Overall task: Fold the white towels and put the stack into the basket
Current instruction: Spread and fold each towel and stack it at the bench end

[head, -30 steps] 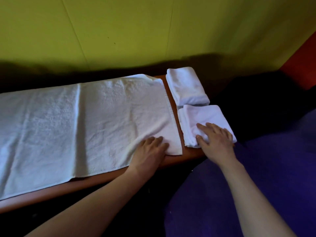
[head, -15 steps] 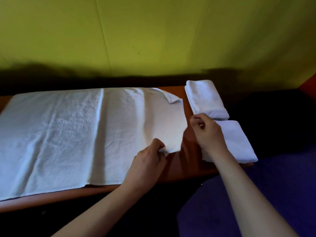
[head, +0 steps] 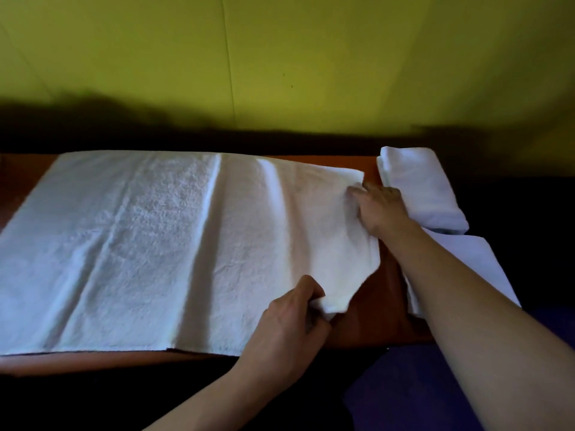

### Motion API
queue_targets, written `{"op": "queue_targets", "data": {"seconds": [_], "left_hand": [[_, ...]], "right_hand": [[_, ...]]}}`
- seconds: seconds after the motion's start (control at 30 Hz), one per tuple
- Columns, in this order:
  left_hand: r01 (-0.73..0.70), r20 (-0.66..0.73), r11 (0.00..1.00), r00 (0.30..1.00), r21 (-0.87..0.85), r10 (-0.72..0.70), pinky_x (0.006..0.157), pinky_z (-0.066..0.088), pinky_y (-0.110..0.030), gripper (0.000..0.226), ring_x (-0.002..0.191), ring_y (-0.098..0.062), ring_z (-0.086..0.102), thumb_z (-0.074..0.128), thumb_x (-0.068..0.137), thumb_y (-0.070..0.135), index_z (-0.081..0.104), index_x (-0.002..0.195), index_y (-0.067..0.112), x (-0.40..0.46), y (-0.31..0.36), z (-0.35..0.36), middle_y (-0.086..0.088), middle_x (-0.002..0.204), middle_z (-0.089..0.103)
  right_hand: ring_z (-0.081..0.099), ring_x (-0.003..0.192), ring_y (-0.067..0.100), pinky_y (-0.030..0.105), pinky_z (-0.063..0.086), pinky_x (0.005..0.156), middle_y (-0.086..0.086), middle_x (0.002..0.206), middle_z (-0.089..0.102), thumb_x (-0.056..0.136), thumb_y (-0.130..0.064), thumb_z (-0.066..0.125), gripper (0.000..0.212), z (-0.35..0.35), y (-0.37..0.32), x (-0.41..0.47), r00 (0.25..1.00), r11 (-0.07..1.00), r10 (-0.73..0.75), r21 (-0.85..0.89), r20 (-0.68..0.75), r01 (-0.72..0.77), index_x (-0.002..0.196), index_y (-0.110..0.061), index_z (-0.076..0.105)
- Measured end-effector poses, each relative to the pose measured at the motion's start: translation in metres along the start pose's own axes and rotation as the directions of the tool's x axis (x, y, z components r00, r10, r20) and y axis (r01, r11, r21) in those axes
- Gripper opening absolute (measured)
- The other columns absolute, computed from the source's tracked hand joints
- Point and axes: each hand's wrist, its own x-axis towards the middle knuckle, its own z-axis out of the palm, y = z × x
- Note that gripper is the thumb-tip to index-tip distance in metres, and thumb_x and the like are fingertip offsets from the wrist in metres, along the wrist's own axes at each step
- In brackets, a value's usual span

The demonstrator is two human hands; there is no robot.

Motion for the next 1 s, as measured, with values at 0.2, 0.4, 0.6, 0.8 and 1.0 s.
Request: {"op": "queue_targets", "data": {"seconds": [0.2, 0.4, 0.6, 0.8, 1.0], "left_hand": [[0.061, -0.060, 0.992, 0.996, -0.108, -0.068, 0.053, 0.034, -0.020, 0.015, 0.062, -0.008, 0.050, 0.050, 0.093, 0.024, 0.039, 0.084, 0.027, 0.007, 0.020, -0.006, 0.008, 0.063, 0.047], [0.091, -0.116, 0.954, 0.985, -0.284, -0.128, 0.051, 0.036, -0.019, 0.027, 0.056, -0.006, 0.055, 0.047, 0.100, 0.032, 0.047, 0.076, 0.022, 0.006, 0.045, -0.020, 0.013, 0.064, 0.060], [-0.021, -0.181, 0.947, 0.983, -0.322, -0.040, 0.062, 0.048, -0.036, 0.033, 0.061, -0.005, 0.057, 0.048, 0.101, 0.045, 0.062, 0.090, 0.017, -0.011, 0.047, -0.051, -0.001, 0.073, 0.066], [0.035, -0.266, 0.924, 0.953, -0.381, -0.145, 0.056, 0.047, -0.039, 0.037, 0.057, -0.008, 0.055, 0.052, 0.093, 0.048, 0.057, 0.077, 0.014, -0.035, 0.018, -0.110, 0.000, 0.061, 0.057], [0.091, -0.364, 0.902, 0.894, -0.422, -0.261, 0.062, 0.051, -0.034, 0.055, 0.063, -0.015, 0.067, 0.043, 0.102, 0.052, 0.057, 0.075, 0.007, -0.067, -0.019, -0.179, -0.011, 0.068, 0.065]], "right_hand": [[0.060, 0.114, 0.038, 0.043, 0.046, 0.093, 0.015, 0.127, 0.063, 0.091, -0.016, 0.060, 0.040, 0.001, 0.009, 0.010, 0.943, 0.893, 0.215, 0.442, -0.254, -0.085, 0.131, -0.013, 0.060], [0.066, 0.109, 0.030, 0.034, 0.048, 0.095, 0.015, 0.114, 0.072, 0.083, -0.006, 0.054, 0.044, -0.037, 0.018, 0.030, 0.837, 0.682, 0.441, 0.727, -0.322, -0.080, 0.124, -0.016, 0.068], [0.061, 0.090, 0.016, 0.019, 0.046, 0.082, 0.007, 0.104, 0.069, 0.088, -0.006, 0.057, 0.045, -0.092, 0.004, 0.051, 0.902, 0.521, 0.385, 0.853, -0.195, -0.038, 0.131, -0.016, 0.064], [0.063, 0.116, 0.018, 0.035, 0.051, 0.101, 0.003, 0.128, 0.066, 0.075, -0.016, 0.064, 0.060, -0.133, -0.064, 0.081, 0.933, 0.372, 0.347, 0.927, -0.096, -0.043, 0.135, -0.022, 0.061], [0.060, 0.120, 0.016, 0.032, 0.051, 0.098, 0.002, 0.135, 0.061, 0.083, -0.011, 0.063, 0.056, -0.162, -0.172, 0.112, 0.941, 0.345, 0.319, 0.939, -0.112, -0.005, 0.138, -0.021, 0.058]]}}
